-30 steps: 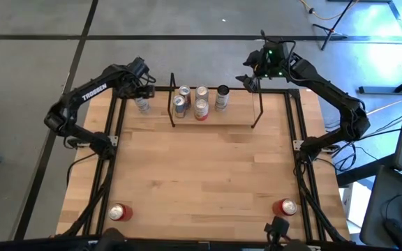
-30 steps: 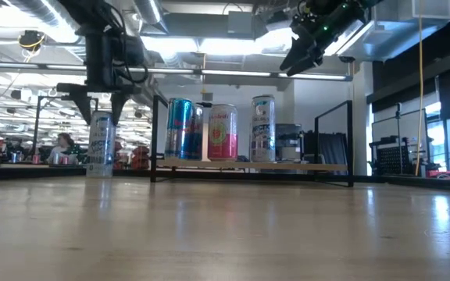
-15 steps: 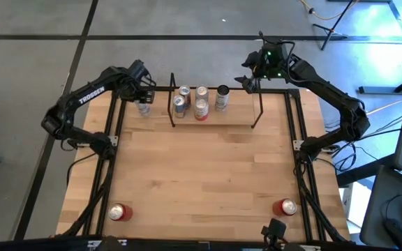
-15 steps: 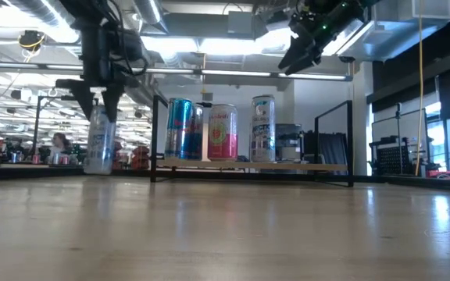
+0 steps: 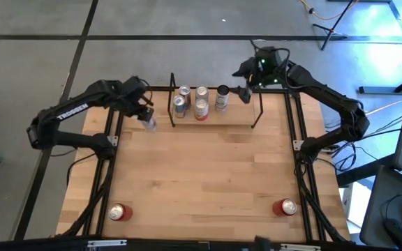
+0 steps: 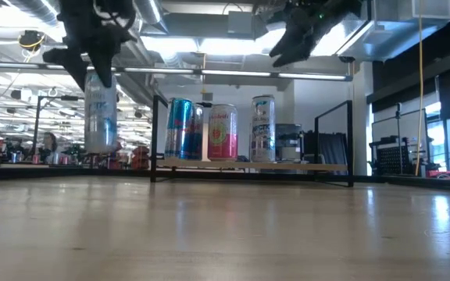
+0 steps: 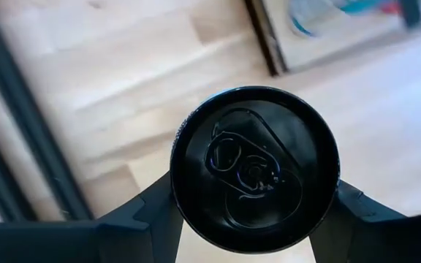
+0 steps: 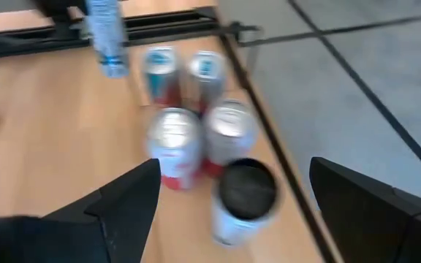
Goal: Place canned beverage on shelf
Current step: Put the white soda can on the shelf aligned with the other white soda can
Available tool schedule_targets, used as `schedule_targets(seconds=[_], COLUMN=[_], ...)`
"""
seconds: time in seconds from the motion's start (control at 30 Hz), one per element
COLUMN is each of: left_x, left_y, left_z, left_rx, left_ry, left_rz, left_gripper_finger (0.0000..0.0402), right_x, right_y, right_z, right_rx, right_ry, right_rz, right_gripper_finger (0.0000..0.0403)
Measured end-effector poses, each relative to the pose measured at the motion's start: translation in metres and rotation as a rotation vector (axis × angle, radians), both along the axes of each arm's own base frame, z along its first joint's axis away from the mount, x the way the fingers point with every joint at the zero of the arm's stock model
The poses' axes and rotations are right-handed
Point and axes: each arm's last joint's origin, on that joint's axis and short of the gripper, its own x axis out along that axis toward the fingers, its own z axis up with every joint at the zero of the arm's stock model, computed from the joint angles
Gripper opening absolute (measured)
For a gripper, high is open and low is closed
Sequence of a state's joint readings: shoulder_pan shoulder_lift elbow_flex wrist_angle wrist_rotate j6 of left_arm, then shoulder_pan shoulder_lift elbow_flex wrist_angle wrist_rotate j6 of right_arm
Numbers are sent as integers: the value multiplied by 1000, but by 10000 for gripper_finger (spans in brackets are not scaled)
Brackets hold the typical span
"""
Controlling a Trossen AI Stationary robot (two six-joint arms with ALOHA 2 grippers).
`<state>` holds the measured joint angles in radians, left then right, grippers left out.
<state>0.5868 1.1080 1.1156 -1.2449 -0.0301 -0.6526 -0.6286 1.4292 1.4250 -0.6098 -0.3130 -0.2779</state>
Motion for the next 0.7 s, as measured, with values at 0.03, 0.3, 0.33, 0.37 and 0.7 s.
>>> schedule_targets(seconds=[0.03, 0.3, 0.33, 0.37, 0.7], left_x=[2, 35, 40, 46, 108], left_y=[-4, -37, -41, -45, -60], left_z=[0, 4, 4, 5, -13], left_rx=[-7, 0, 5, 20, 53], left_ry=[-7, -150, -173, -198, -136], left_rz=[-13, -193, -210, -229, -386], left_gripper_finger=[199, 199, 199, 199, 199], right_x=[4, 33, 36, 39, 73], right_y=[6, 45, 50, 53, 90], right_z=[0, -6, -8, -10, -51], right_rx=[1, 50, 65, 78, 203], right_ry=[0, 5, 9, 13, 10], right_rz=[28, 169, 178, 185, 275], right_gripper_finger=[335, 335, 335, 335, 335])
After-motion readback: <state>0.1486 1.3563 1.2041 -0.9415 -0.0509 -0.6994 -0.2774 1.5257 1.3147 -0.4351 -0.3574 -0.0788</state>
